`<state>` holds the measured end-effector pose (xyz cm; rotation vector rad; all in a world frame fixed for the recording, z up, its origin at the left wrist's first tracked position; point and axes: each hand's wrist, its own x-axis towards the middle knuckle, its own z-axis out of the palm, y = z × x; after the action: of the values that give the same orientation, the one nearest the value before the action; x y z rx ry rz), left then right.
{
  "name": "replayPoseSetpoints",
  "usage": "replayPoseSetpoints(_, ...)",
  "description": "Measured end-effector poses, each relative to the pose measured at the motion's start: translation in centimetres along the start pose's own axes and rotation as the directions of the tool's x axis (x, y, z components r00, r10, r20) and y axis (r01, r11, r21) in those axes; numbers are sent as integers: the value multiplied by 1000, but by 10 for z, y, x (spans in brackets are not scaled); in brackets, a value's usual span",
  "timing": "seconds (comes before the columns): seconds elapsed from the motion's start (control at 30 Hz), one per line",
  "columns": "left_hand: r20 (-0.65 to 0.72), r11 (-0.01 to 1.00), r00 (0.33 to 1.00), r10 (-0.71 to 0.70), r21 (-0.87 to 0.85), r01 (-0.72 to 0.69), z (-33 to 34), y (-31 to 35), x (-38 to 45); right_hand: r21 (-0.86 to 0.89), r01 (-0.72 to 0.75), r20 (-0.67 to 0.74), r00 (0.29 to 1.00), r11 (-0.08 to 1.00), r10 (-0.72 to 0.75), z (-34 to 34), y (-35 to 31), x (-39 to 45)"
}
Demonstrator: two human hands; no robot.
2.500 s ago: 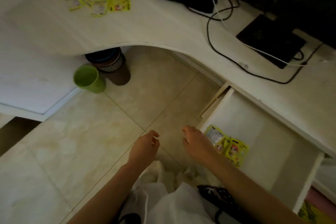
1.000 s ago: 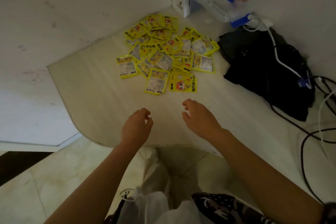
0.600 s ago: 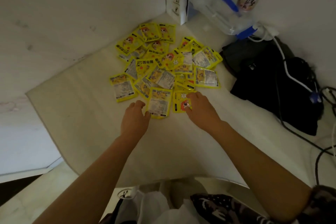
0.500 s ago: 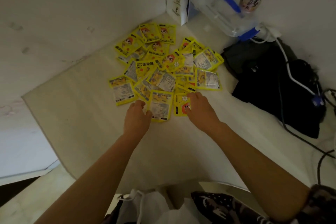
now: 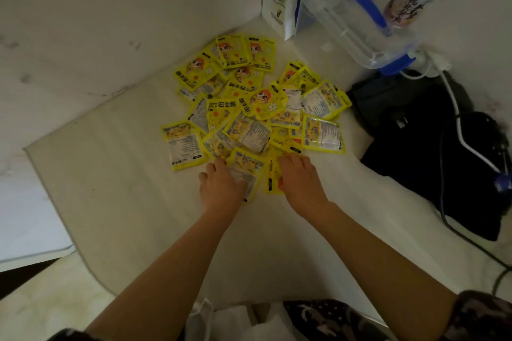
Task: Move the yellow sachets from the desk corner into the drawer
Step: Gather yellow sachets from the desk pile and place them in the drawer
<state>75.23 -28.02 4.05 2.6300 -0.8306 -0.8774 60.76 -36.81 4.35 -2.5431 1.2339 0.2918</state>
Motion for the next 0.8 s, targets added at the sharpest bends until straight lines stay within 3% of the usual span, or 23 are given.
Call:
replayPoseSetpoints(0.23,69,995,997,-39,-91,45,-9,-7,-3,-35,-20,83,996,999,22,-8,2,3)
replayPoseSetpoints(0.47,79,997,996,-37,-70,42,-18,-25,-6,-30,-30,112,993,999,33,-11,2,5)
replayPoseSetpoints(0.63,115,967,991,-62,-239,89,-31,-33,-6,48,-3,196,981,999,-7,-12,3,-2)
replayPoseSetpoints(0.8,-1,897,993,-120,-428,108,-62,-42,12,210,-111,115,989,971,88,-35,25,8)
